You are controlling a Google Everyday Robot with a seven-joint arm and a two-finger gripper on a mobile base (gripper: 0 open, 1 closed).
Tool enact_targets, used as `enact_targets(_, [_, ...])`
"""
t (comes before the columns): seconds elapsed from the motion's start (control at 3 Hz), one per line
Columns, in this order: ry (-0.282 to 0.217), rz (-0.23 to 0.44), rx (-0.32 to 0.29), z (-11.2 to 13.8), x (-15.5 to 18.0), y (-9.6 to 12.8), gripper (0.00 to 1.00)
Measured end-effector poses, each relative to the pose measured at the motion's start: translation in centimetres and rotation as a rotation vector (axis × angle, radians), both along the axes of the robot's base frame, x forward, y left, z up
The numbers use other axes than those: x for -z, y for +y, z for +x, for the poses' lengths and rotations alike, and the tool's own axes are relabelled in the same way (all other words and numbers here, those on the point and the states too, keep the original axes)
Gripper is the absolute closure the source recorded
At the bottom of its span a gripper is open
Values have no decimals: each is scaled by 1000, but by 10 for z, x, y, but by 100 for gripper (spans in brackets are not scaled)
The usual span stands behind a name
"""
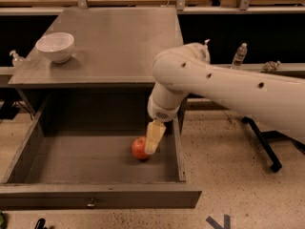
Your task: Pick apple from top drawer and place on counter
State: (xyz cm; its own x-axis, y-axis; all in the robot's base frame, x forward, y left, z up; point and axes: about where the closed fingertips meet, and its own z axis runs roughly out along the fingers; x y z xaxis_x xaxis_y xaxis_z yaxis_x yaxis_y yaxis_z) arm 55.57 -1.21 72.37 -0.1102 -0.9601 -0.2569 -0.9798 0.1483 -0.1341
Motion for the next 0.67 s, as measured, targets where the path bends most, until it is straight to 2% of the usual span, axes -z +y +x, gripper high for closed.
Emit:
enact_targets(0.33, [-63, 2, -28, -1, 20, 24, 0])
enact_targets(0.67, [-56, -38, -47, -7, 50, 40, 0])
